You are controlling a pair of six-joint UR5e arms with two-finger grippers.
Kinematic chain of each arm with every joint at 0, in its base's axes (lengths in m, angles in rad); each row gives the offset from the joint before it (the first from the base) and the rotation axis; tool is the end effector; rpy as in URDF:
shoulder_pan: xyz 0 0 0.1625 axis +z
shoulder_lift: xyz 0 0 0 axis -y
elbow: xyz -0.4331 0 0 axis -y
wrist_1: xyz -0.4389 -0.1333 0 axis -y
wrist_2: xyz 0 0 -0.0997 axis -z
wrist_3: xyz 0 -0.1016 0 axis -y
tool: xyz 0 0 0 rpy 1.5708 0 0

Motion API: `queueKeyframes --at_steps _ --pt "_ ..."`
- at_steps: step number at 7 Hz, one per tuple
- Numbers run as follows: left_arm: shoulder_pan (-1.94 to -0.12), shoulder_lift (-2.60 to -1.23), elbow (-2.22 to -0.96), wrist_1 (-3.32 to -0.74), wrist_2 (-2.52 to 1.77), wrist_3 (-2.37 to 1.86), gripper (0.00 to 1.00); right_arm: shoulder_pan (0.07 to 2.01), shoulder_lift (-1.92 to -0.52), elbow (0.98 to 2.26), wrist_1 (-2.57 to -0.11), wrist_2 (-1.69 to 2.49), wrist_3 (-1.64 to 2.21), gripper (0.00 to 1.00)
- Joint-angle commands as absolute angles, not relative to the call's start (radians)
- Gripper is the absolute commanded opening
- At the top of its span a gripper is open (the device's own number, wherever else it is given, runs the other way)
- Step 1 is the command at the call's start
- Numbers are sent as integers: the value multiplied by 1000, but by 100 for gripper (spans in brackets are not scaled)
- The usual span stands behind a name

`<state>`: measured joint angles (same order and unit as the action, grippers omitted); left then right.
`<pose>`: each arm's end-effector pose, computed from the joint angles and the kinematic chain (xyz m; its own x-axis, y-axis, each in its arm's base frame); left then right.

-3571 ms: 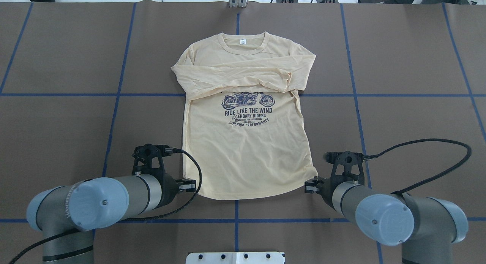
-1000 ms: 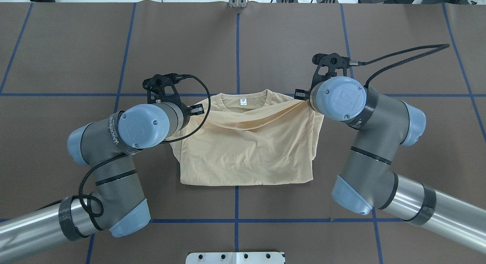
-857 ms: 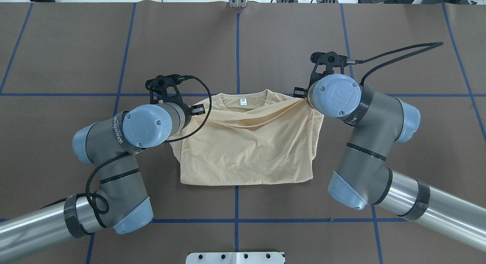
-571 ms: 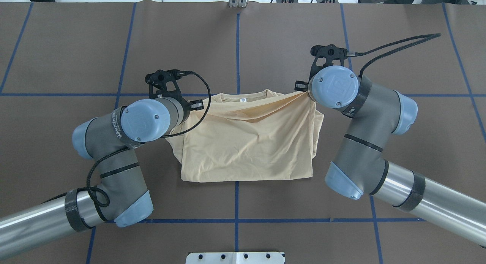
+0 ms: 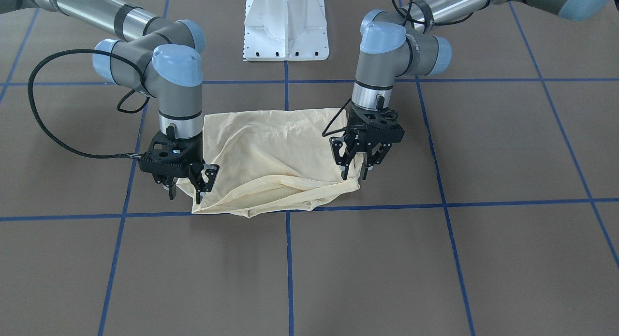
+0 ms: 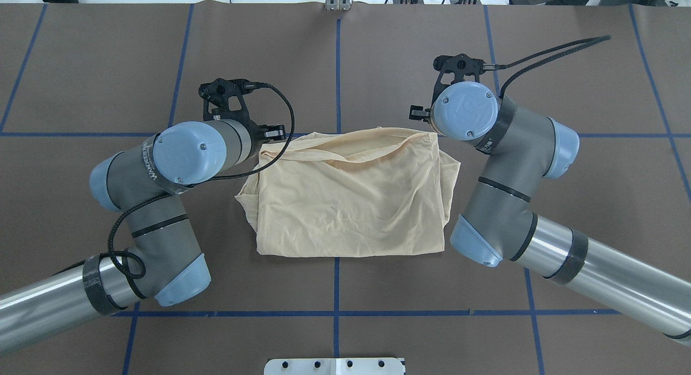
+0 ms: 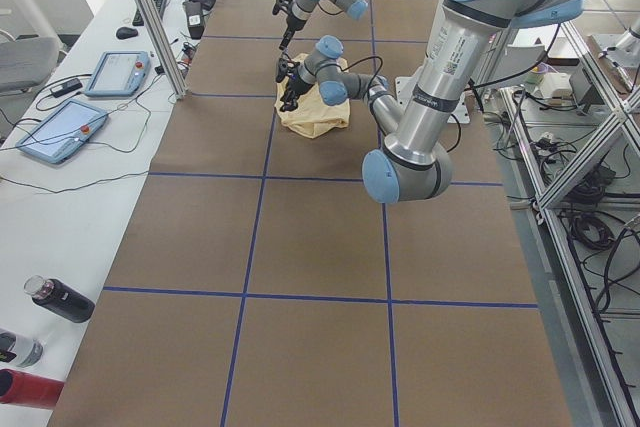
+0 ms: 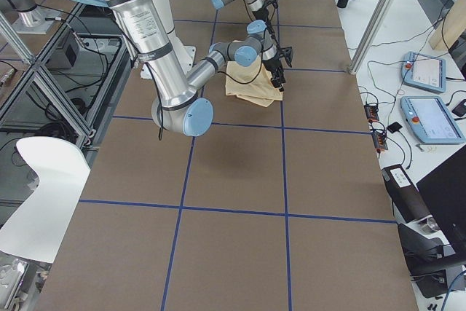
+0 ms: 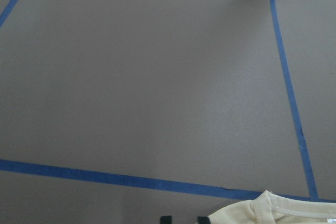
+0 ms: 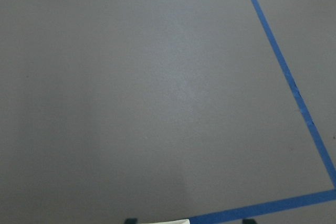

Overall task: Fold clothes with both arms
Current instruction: 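Release the hem with both grippers and draw them back toward the robot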

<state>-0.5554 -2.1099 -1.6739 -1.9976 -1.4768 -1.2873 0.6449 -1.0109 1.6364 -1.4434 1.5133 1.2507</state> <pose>0.5283 -0.4960 0.2325 0.5588 -0.0190 -0.8291 0.4568 0.8415 0.2886 -0.4981 -0.5488 0.2783 0.7522 0.1727 0.6358 -0.4160 0.8729 0.2550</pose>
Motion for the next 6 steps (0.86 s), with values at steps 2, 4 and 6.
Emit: queueKeyframes --at_steps 2,4,6 --pt "-578 -1937 -1891 -2008 -1637 -1170 100 701 -1067 1742 -1440 1649 1111 100" --pt "-481 -1869 -1893 -2025 -1666 -1260 100 703 -1117 1815 -1440 1652 1095 100" --pt "-291 -1867 -1879 -2062 -1554 -1429 100 703 -1117 1815 -1440 1651 1095 100"
